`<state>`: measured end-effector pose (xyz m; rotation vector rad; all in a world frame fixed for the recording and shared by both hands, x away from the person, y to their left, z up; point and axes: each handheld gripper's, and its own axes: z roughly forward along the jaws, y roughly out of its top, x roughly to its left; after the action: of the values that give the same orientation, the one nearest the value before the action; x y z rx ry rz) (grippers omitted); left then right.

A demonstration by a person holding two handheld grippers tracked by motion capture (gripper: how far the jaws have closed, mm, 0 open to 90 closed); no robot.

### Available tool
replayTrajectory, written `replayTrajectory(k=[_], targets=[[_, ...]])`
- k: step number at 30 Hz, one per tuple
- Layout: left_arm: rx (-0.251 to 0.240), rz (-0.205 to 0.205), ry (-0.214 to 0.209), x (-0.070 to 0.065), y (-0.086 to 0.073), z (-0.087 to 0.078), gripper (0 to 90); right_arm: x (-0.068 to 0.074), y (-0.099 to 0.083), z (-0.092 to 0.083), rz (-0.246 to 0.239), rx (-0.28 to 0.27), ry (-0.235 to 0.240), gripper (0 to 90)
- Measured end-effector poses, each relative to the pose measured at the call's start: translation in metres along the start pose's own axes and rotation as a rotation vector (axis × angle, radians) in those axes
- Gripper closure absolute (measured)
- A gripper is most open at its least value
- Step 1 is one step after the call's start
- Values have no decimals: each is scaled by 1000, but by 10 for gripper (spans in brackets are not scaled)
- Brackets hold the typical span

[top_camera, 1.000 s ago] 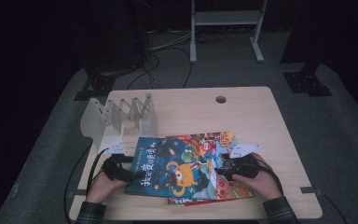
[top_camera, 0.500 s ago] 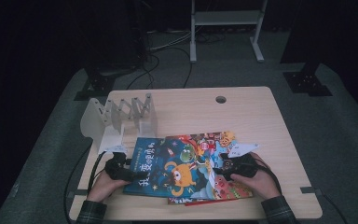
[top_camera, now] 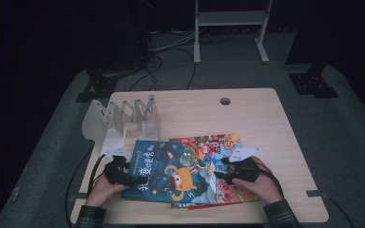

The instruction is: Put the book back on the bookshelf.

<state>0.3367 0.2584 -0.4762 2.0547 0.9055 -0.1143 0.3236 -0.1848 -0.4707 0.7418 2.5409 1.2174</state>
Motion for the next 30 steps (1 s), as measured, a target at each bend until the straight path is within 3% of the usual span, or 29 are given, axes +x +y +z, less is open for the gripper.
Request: replayTrajectory(k=[6,10,30], targets=[[-50,28,-12,-10,6,-14,0,2,0,0,0,3,12,396],[-55,45,-1,-14,8,-19,0,4,0,0,-6,3,36,391],[-65,114,17,-37,24,-42,0,16,1,-1,-46,13,56,389]])
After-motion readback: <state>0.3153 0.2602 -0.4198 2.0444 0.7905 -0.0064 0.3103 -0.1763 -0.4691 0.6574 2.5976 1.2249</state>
